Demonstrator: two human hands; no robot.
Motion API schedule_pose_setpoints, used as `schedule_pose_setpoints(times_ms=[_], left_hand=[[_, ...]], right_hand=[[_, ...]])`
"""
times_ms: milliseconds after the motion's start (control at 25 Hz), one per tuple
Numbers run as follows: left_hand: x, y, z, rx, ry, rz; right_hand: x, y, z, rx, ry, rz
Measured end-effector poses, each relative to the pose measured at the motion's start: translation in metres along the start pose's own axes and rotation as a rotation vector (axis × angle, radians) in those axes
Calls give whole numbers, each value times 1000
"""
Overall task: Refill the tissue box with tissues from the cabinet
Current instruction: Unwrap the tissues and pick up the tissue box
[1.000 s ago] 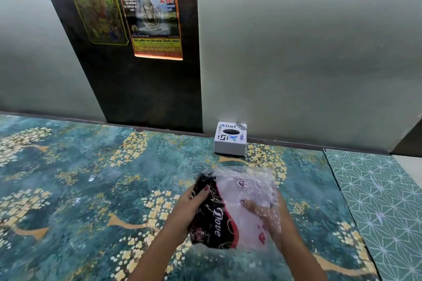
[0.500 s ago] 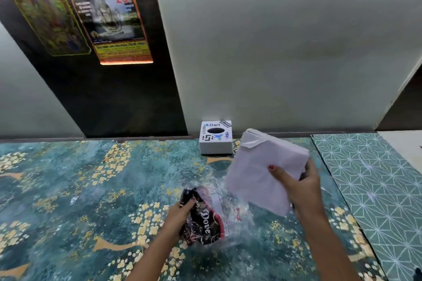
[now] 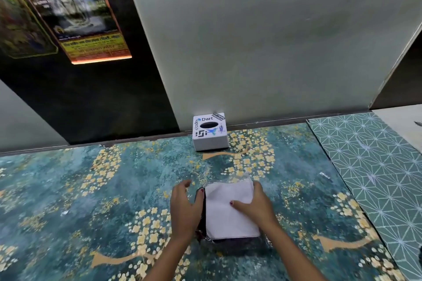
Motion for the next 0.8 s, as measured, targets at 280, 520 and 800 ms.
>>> schedule_pose_setpoints(times_ms=[280, 520, 800], left_hand=[[-11, 15, -33, 530, 599, -541], [-7, 10, -31, 456, 605, -494], [85, -31, -30, 269, 303, -450]], right_hand=[[7, -3, -1, -51, -36, 21], [-2, 4, 5, -108, -236, 110], [27, 34, 45, 505, -210, -30]])
Point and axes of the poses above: each hand's wrist, its own x-axis towards the middle knuckle, its own z-axis out of the back of the hand, y = z × x, the point moved 2 cm from there along x, towards the middle knuckle, and after that the axes turned 8 degrees about -z, right-handed, at the moved point
